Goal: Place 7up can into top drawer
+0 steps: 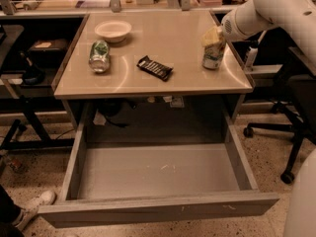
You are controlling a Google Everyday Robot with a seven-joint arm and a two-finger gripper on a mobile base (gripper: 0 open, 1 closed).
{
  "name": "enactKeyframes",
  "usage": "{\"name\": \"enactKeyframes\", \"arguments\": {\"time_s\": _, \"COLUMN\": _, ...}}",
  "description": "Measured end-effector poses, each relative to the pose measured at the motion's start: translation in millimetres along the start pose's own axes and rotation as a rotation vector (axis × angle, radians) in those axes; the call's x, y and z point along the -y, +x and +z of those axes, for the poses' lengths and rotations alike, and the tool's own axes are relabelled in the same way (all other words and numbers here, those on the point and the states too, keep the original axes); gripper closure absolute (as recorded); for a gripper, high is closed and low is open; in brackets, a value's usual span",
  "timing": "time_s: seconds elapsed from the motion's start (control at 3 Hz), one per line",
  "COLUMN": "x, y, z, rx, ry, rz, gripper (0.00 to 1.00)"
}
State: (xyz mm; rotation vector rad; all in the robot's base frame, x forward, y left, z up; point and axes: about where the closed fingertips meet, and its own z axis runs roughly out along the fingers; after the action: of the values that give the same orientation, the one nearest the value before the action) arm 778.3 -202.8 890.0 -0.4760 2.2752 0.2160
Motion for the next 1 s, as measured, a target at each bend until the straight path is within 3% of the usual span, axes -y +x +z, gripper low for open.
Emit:
{"name": "enactKeyframes", "arguments": {"time_s": 0.33, "x": 0, "y": 0, "z": 0, "rx": 0.000, "ry": 0.000, "rz": 0.000, "gripper": 0.89}}
{"name": "enactKeyframes", "arguments": {"time_s": 0.67, "x": -5, "y": 7, "z": -20, "rx": 0.001, "ry": 0.013, "rz": -0.016, "gripper": 1.00}}
{"name": "enactKeyframes", "arguments": {"time_s": 1.0, "x": -9, "y": 23, "z": -59, "rx": 0.013, "ry": 0.066, "rz": -0.010, "gripper": 1.00}}
